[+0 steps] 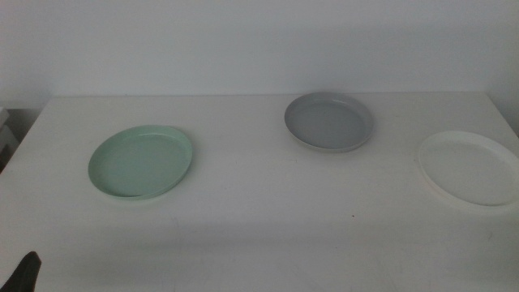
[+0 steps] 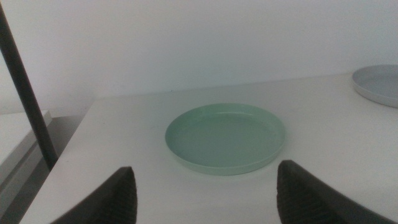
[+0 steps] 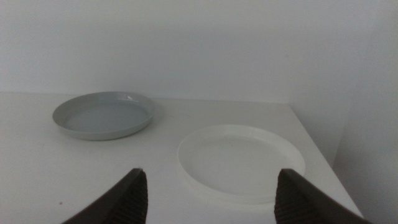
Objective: Stack the three bowls on top of each other.
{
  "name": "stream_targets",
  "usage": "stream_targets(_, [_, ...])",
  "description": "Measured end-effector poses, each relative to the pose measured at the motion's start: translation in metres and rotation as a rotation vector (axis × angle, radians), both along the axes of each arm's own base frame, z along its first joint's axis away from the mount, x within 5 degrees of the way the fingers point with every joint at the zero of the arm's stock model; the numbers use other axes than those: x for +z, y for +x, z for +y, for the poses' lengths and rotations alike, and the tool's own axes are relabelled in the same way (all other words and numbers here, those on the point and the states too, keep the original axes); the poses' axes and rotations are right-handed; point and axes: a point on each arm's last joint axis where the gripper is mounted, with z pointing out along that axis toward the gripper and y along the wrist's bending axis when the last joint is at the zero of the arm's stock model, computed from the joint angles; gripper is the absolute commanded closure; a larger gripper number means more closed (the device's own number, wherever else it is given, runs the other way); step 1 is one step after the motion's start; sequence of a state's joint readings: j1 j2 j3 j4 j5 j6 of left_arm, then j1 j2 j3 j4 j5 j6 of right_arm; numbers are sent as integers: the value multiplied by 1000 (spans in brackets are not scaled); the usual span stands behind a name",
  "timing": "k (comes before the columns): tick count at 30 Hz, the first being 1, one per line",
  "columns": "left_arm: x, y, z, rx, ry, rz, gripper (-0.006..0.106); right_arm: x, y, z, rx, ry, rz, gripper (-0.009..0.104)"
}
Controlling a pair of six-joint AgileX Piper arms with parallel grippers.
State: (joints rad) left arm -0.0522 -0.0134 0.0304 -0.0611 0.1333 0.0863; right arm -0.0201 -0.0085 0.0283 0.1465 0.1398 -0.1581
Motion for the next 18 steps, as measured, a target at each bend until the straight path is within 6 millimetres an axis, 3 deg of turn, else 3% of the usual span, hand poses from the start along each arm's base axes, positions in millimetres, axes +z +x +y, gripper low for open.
stream_targets(4, [0,0,0,0,0,0,26,7,-3,1,16,0,58,43])
stream_targets(10, [0,0,0,0,0,0,26,54,-4,3,34,-7,103,43])
stream_targets(18, [0,0,0,0,0,0,26,98,25,5,66,-9,386,43])
